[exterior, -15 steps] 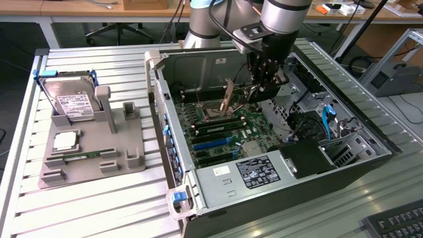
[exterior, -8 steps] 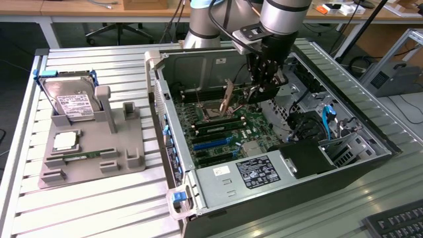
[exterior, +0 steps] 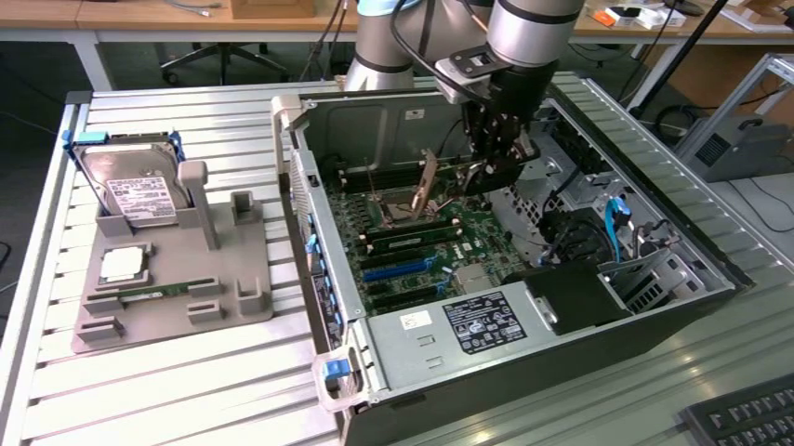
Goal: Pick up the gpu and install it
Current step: 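Insert the gpu into the slot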
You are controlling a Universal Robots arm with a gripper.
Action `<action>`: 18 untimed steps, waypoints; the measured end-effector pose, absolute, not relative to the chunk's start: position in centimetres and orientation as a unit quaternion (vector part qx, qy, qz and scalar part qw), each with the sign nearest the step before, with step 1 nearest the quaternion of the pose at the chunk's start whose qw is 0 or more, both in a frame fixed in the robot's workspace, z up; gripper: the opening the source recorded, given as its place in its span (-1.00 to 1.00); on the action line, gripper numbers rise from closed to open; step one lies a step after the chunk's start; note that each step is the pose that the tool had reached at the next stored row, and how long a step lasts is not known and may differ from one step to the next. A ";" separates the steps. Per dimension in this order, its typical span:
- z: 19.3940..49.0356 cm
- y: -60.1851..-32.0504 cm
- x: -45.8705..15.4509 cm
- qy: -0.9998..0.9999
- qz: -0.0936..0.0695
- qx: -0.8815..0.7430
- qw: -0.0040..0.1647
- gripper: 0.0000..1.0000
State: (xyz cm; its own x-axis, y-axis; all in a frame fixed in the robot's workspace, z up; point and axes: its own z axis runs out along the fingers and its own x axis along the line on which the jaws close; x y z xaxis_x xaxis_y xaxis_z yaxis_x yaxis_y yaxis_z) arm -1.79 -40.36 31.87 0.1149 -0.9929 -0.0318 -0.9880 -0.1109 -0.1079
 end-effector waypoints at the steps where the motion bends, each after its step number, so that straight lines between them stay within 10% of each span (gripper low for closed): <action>1: 31.8 -40.4 -1.8 0.665 -0.024 -0.745 0.051 -0.47; 18: 31.5 -40.4 -2.0 0.665 -0.024 -0.745 0.051 -0.47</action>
